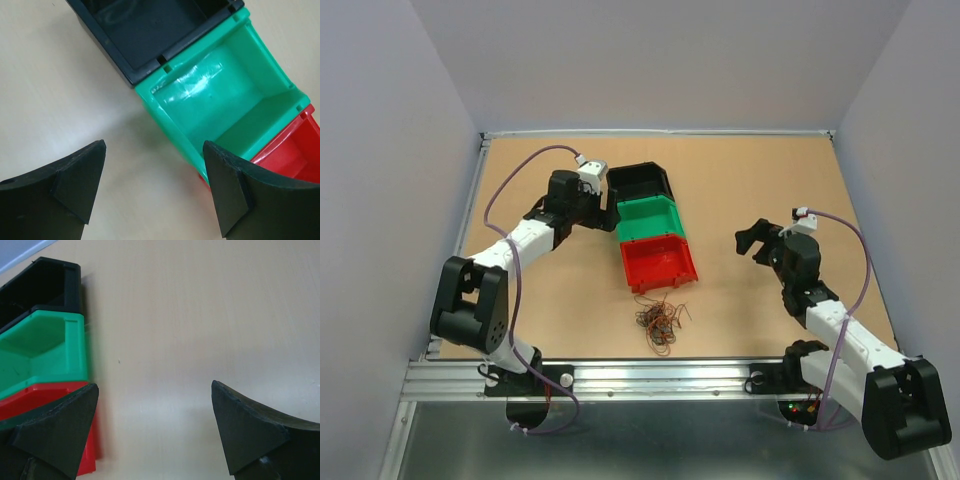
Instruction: Untangle the cables
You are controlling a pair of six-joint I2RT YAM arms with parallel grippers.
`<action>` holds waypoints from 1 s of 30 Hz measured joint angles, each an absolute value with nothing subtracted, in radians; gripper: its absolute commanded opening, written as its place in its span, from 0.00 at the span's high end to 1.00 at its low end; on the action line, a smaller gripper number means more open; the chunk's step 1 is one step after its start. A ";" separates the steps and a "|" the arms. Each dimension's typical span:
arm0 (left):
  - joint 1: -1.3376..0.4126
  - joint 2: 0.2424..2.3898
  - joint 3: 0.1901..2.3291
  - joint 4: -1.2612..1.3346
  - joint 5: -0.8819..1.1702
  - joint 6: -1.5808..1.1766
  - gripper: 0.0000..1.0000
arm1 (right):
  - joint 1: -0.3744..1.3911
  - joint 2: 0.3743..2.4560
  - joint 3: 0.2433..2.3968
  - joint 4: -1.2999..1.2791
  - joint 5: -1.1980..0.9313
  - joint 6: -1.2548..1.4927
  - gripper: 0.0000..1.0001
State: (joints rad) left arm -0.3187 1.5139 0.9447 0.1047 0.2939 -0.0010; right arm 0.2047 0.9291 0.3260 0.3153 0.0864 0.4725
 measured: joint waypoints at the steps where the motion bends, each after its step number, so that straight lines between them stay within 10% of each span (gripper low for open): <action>1: -0.323 1.523 0.945 0.092 0.298 -0.011 0.09 | 0.205 0.932 0.328 0.308 0.090 0.474 0.01; 5: -0.349 1.553 0.948 0.077 0.313 -0.046 0.17 | 0.205 0.937 0.336 0.295 0.102 0.483 0.01; 13: -0.398 1.721 1.074 0.064 0.260 -0.089 1.00 | 0.205 0.938 0.338 0.297 0.092 0.494 0.05; 23: -0.075 2.002 1.487 -0.100 0.377 0.153 0.97 | 0.216 1.015 0.338 0.321 -0.061 0.433 0.08; 30: 0.067 2.075 1.621 -0.141 0.329 0.267 0.45 | 0.516 1.090 0.390 0.301 -0.151 0.334 0.00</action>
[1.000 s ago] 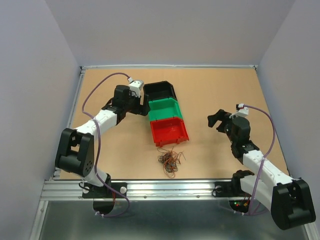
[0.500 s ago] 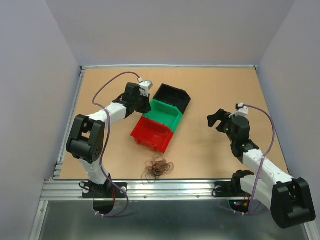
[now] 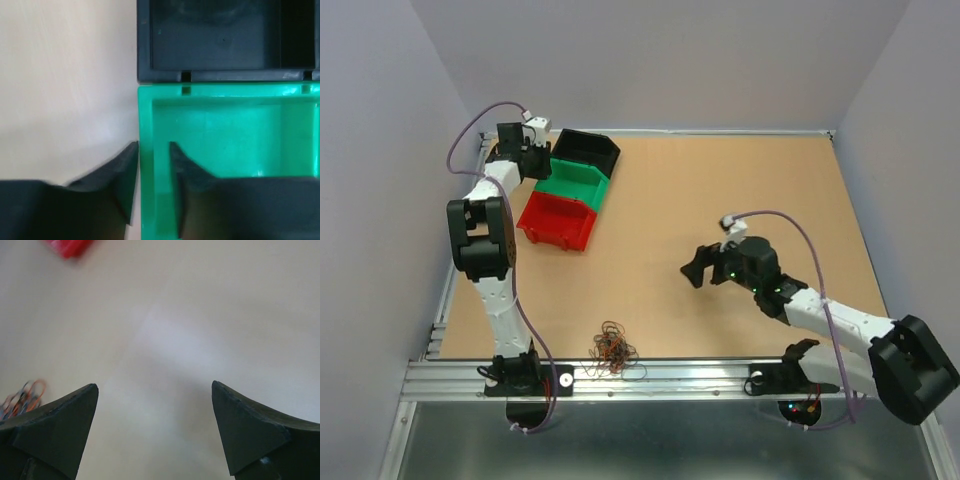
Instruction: Untangle the cables
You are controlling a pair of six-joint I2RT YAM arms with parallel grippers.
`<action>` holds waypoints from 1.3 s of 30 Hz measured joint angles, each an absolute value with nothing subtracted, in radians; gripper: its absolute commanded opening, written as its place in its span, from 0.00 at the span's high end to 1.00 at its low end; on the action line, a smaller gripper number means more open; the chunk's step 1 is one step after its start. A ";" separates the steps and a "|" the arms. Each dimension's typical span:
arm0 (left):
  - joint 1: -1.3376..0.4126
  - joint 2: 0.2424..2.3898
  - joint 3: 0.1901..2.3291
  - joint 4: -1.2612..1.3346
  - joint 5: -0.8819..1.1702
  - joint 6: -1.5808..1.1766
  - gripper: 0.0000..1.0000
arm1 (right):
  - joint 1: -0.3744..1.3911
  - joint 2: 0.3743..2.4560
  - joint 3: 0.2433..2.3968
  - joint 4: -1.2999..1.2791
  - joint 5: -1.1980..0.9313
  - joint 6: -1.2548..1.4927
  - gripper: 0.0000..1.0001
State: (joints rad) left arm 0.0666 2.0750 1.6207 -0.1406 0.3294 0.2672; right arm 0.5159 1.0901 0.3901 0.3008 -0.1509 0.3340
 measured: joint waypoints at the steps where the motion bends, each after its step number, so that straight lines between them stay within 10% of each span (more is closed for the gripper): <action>1: 0.060 2.083 1.641 -0.141 0.317 0.276 0.17 | 0.595 1.108 0.409 0.297 -0.152 0.319 0.00; 3: 0.046 2.085 1.659 -0.129 0.307 0.289 0.01 | 0.738 1.142 0.457 0.284 -0.138 0.280 0.00; 14: 0.029 1.701 1.510 -0.100 0.282 0.277 0.01 | 1.223 1.542 0.704 0.196 -0.072 0.143 0.02; 17: 0.033 1.573 1.460 -0.063 0.324 0.243 0.01 | 1.275 1.666 0.794 0.157 -0.101 0.109 0.43; 18: 0.032 1.532 1.435 -0.045 0.345 0.231 0.01 | 1.279 1.692 0.817 0.152 -0.109 0.097 0.70; 22: -0.002 1.436 1.343 -0.009 0.382 0.199 0.01 | 1.283 1.755 0.902 0.133 -0.102 0.071 0.99; 39: -0.302 1.376 1.237 0.151 0.452 0.017 0.01 | 1.172 0.838 0.731 0.223 0.705 0.080 0.99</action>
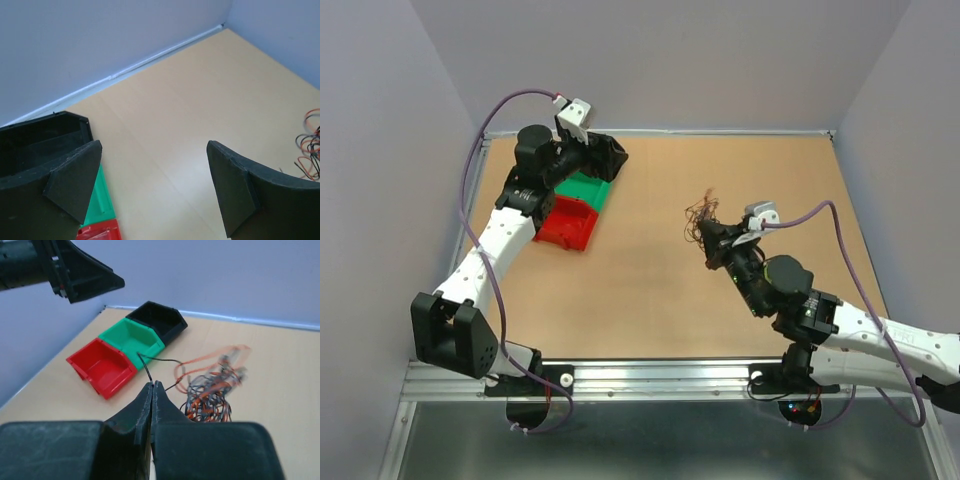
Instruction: Untangle the cables
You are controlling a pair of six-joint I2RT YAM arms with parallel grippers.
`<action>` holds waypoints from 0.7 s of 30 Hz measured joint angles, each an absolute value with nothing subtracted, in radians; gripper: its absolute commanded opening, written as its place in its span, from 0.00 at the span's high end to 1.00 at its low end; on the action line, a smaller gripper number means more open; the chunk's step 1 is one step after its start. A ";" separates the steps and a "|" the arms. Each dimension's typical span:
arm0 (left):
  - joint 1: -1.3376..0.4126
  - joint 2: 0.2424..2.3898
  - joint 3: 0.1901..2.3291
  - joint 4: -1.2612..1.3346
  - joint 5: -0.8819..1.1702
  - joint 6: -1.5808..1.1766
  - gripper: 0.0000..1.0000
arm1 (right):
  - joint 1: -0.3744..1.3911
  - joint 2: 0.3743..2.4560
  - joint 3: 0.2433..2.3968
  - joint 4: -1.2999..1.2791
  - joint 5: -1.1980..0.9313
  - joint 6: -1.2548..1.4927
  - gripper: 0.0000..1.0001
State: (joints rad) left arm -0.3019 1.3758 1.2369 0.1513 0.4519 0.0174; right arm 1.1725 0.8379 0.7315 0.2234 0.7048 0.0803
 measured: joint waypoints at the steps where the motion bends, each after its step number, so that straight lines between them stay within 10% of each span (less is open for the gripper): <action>1: -0.306 1.377 1.237 0.176 0.460 -0.001 0.01 | 1.171 0.841 0.767 0.215 0.724 0.068 0.99; 3: -0.310 1.378 1.225 0.228 0.469 -0.023 0.01 | 1.171 0.866 0.830 0.202 0.698 0.051 0.98; 6: -0.322 1.353 1.110 0.350 0.459 -0.043 0.01 | 1.171 0.960 0.902 0.135 0.607 0.057 0.68; 9: -0.334 1.357 1.022 0.387 0.385 -0.041 0.01 | 1.171 1.193 1.052 -0.020 0.558 0.094 0.04; 13: -0.337 1.372 0.976 0.393 0.303 -0.030 0.01 | 1.171 1.415 1.060 -0.126 0.595 0.166 0.00; 21: -0.337 1.369 0.974 0.432 0.249 -0.019 0.01 | 1.119 1.087 0.864 -0.073 0.514 0.199 0.07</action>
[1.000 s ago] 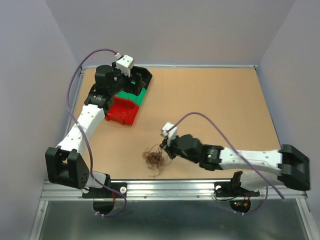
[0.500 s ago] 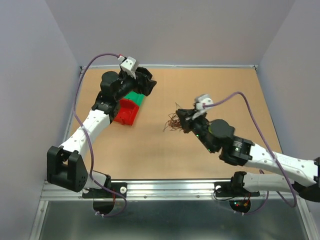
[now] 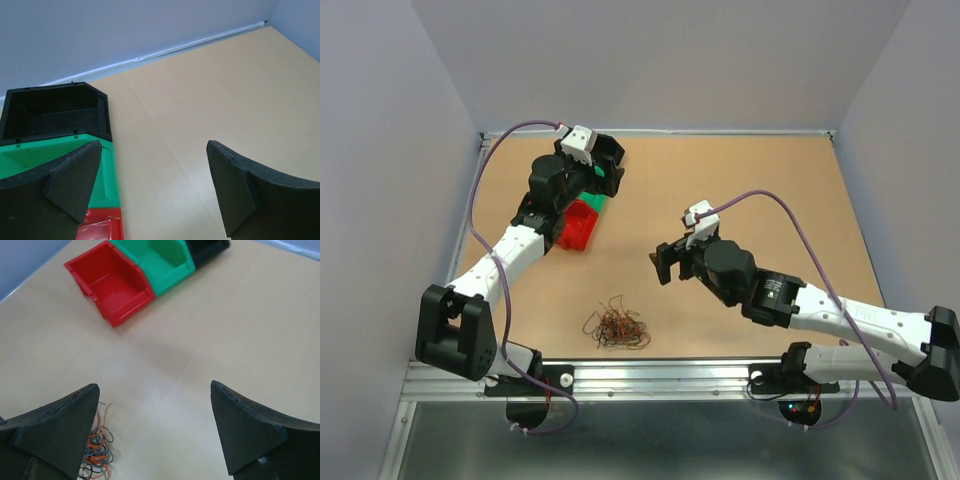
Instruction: Untangle the cables
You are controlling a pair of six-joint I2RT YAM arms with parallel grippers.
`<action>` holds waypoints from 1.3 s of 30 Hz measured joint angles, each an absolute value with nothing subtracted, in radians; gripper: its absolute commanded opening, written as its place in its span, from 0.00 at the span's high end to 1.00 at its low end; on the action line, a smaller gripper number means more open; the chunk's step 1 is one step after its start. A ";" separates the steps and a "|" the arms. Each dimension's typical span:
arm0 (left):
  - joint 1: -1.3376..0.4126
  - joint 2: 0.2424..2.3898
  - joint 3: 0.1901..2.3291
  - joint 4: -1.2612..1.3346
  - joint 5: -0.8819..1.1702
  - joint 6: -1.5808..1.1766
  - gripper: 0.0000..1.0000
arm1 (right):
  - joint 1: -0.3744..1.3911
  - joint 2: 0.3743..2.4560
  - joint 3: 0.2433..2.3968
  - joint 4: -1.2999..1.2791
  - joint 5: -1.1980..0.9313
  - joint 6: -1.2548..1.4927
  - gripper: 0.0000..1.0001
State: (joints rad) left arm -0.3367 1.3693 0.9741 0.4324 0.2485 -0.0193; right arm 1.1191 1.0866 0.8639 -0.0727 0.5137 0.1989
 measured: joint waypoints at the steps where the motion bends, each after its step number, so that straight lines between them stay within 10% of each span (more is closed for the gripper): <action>1: -0.337 1.369 0.974 0.433 0.242 -0.019 0.01 | 1.120 1.089 0.862 -0.053 0.488 0.196 0.09; 10: -0.330 1.369 0.974 0.432 0.210 -0.020 0.01 | 1.121 1.521 0.854 0.004 -0.050 0.029 0.14; 12: -0.327 1.369 0.974 0.431 0.208 -0.020 0.01 | 1.126 1.589 0.860 0.004 -0.133 -0.001 0.38; 13: -0.326 1.369 0.974 0.431 0.209 -0.020 0.01 | 1.127 1.625 0.870 0.002 -0.167 -0.017 0.66; 17: -0.325 1.369 0.974 0.431 0.210 -0.020 0.01 | 1.127 1.732 0.941 -0.015 -0.218 -0.048 0.98; 30: -0.323 1.373 0.974 0.431 0.382 -0.010 0.01 | 0.684 1.302 0.727 0.290 0.179 0.211 0.99; 39: -0.344 1.429 0.970 0.441 0.635 0.056 0.01 | 0.722 1.285 0.678 0.328 0.078 0.233 0.99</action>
State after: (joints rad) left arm -0.3435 1.4292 0.9703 0.4408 0.6353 0.0563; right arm 0.7219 1.2850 0.6777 0.3279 0.0776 0.2325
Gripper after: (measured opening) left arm 0.986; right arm 0.045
